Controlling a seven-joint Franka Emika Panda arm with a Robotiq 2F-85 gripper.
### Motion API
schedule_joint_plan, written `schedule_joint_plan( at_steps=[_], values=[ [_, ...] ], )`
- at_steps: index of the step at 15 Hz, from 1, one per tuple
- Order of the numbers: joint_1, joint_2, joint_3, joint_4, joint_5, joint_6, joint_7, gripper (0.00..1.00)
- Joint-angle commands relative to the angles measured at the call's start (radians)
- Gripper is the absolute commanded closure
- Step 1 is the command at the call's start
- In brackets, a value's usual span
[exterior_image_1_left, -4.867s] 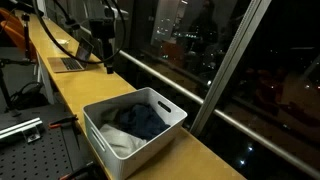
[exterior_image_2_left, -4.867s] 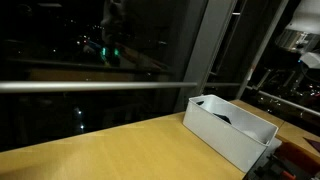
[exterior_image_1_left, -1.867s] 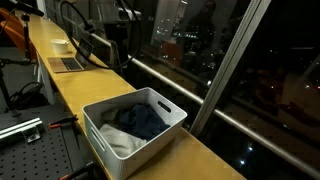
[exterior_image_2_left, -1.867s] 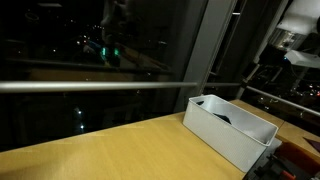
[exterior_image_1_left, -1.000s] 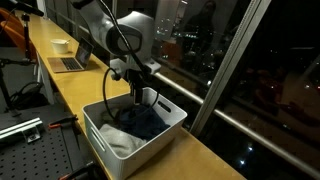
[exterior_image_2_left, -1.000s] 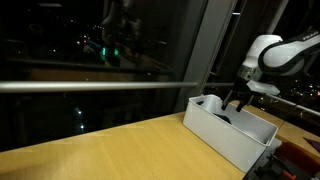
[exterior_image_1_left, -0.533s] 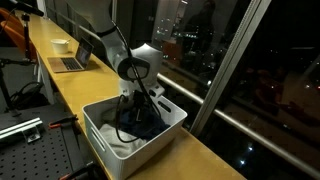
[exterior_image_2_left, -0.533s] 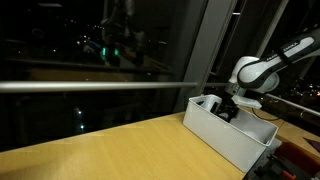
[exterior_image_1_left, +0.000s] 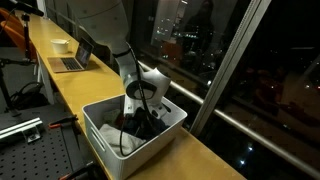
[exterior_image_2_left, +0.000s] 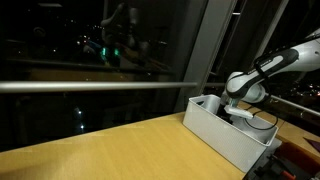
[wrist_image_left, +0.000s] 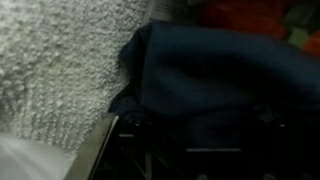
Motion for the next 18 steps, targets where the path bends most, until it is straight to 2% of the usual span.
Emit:
schedule_joint_plan(
  at_steps=[1, 4, 6, 7, 12, 14, 18],
  values=[
    [-0.015, -0.028, 0.002, 0.009, 0.063, -0.064, -0.018, 0.80],
    [-0.009, -0.139, 0.004, -0.038, 0.083, -0.091, -0.016, 0.99],
    [-0.001, -0.232, 0.002, -0.056, 0.089, -0.126, -0.011, 0.96],
    [0.004, -0.267, -0.001, -0.058, 0.086, -0.137, -0.009, 1.00],
    [0.064, -0.489, -0.012, -0.093, 0.028, -0.156, 0.029, 1.00],
    [0.097, -0.549, 0.015, -0.074, 0.019, -0.200, 0.015, 1.00],
    [0.217, -0.596, 0.078, -0.009, -0.124, -0.337, 0.090, 1.00]
  ],
)
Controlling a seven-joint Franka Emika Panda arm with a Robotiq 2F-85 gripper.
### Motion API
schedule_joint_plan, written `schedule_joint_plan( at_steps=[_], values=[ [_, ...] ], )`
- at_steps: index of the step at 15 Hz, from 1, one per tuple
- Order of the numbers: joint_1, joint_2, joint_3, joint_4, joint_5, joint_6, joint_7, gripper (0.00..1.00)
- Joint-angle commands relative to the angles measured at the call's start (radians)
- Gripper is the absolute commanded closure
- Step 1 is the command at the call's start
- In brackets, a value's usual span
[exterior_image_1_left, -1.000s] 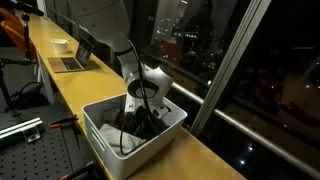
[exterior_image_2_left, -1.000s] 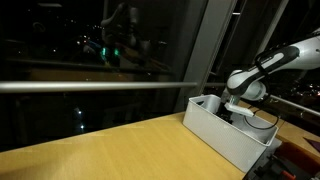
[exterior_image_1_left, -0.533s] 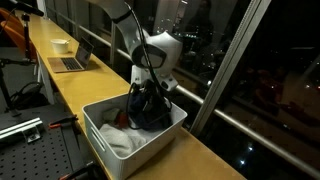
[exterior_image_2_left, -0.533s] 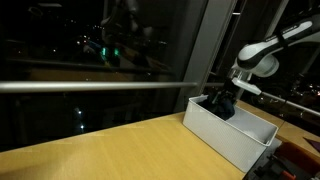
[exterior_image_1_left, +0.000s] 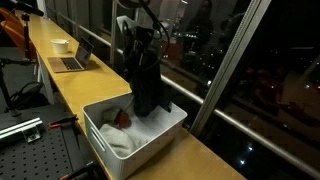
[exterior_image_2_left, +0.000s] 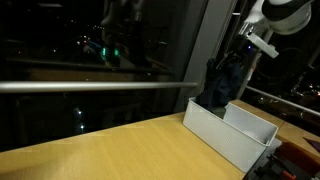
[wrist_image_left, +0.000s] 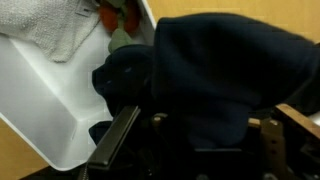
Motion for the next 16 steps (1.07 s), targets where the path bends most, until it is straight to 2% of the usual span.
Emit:
schedule_joint_plan(
  at_steps=[1, 6, 10, 13, 16],
  values=[
    [0.103, -0.036, 0.062, 0.051, -0.132, -0.129, 0.084, 1.00],
    [0.266, -0.002, 0.188, 0.165, -0.284, -0.291, 0.206, 1.00],
    [0.401, 0.084, 0.275, 0.321, -0.376, -0.409, 0.316, 1.00],
    [0.452, 0.138, 0.279, 0.382, -0.405, -0.454, 0.342, 1.00],
    [0.430, 0.143, 0.246, 0.342, -0.376, -0.429, 0.326, 1.00]
  ],
)
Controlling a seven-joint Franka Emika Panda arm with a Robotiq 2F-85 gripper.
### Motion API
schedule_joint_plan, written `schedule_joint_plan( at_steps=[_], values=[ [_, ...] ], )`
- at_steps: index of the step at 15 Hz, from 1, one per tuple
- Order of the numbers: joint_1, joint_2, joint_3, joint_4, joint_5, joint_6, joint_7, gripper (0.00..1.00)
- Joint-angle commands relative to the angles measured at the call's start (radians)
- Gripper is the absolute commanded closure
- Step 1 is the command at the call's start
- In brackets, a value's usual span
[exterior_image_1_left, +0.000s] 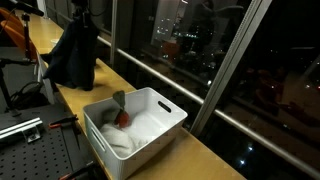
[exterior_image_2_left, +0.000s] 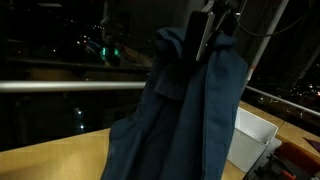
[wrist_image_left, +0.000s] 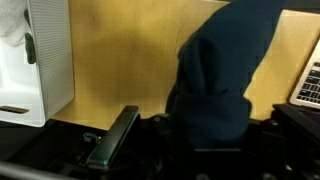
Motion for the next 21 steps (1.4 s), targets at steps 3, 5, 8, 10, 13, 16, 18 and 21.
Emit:
schedule_joint_plan(
  at_steps=[3, 5, 8, 10, 13, 16, 18, 21],
  values=[
    [-0.065, 0.017, -0.064, -0.037, 0.035, 0.015, -0.025, 1.00],
    [-0.090, 0.018, -0.081, -0.066, 0.044, 0.032, -0.027, 1.00],
    [-0.113, 0.020, -0.091, -0.092, 0.057, 0.045, -0.023, 1.00],
    [-0.122, 0.023, -0.094, -0.114, 0.070, 0.063, -0.022, 1.00],
    [-0.125, 0.036, -0.096, -0.138, 0.080, 0.090, -0.019, 1.00],
    [-0.124, 0.043, -0.099, -0.157, 0.081, 0.113, -0.018, 1.00],
    [-0.126, 0.040, -0.102, -0.163, 0.084, 0.126, -0.018, 0.74],
    [-0.136, 0.031, -0.111, -0.163, 0.097, 0.135, -0.024, 0.54]
  ],
)
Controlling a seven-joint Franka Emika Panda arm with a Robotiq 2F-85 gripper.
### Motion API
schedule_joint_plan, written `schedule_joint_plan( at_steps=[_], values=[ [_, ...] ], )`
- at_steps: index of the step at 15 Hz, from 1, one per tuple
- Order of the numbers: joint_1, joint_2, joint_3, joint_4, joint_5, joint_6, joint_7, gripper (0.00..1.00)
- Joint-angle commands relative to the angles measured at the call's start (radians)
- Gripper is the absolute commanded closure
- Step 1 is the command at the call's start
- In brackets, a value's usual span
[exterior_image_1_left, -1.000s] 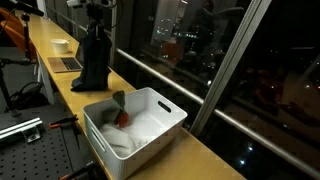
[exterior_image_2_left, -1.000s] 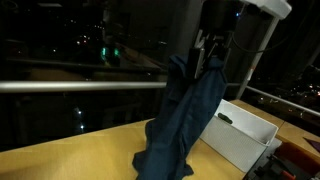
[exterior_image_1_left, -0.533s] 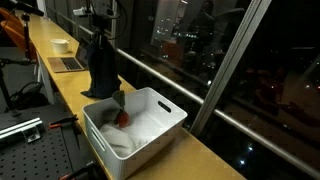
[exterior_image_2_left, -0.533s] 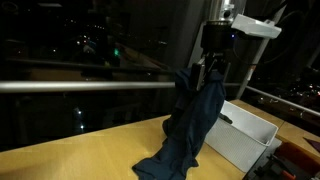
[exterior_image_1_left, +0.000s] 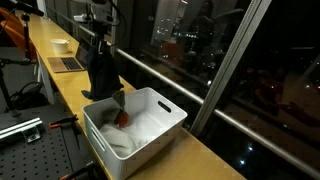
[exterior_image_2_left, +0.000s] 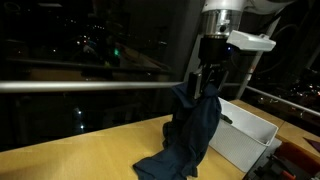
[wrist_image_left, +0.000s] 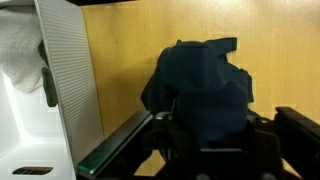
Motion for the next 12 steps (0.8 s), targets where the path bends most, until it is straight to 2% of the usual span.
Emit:
schedule_joint_plan(
  at_steps=[1, 7, 8, 12],
  values=[
    [-0.014, -0.023, -0.018, -0.006, 0.030, 0.025, -0.013, 0.45],
    [-0.066, -0.050, -0.046, -0.020, 0.066, 0.047, -0.025, 0.03],
    [-0.077, -0.058, -0.052, -0.024, 0.074, 0.048, -0.029, 0.00],
    [-0.139, -0.070, -0.092, -0.044, 0.099, 0.060, -0.063, 0.00]
  ],
)
